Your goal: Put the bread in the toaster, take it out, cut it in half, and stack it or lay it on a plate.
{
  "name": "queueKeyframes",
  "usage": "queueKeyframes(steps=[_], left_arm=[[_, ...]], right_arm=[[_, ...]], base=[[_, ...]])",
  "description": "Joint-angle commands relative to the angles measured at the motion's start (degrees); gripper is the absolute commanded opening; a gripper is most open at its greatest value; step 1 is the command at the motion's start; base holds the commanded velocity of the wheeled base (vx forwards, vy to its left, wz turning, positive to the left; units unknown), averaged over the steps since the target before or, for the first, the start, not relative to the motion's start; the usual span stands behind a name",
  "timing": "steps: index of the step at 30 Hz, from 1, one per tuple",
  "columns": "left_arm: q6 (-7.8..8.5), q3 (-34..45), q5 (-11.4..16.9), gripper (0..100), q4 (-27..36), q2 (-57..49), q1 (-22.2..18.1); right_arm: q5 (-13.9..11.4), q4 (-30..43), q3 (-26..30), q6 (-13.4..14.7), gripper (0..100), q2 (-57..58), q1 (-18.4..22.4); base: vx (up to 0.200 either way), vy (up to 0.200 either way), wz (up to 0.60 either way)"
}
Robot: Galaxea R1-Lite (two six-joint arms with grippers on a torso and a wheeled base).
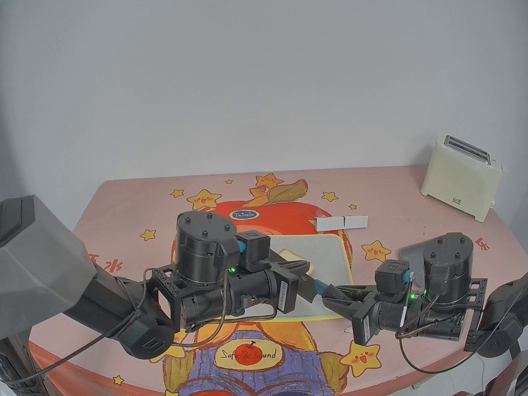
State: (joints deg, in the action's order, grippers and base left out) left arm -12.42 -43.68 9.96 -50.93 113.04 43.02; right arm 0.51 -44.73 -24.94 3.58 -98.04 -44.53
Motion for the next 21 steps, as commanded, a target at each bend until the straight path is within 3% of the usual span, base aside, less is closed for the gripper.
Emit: queueKeyframes(steps=[1, 21], left_arm=[[-0.06, 0.6, 0.0, 0, 0.3, 0.4, 0.0], [-0.06, 0.9, 0.0, 0, 0.0, 1.7, -0.1]], right_arm=[[0.0, -0.1, 0.0, 0.0, 0, 0.0, 0.0], [-0.1, -0.1, 0.2, -0.3, 0, 0.0, 0.0]], base=[[0.000, 0.000, 0.00], [0.000, 0.000, 0.00]])
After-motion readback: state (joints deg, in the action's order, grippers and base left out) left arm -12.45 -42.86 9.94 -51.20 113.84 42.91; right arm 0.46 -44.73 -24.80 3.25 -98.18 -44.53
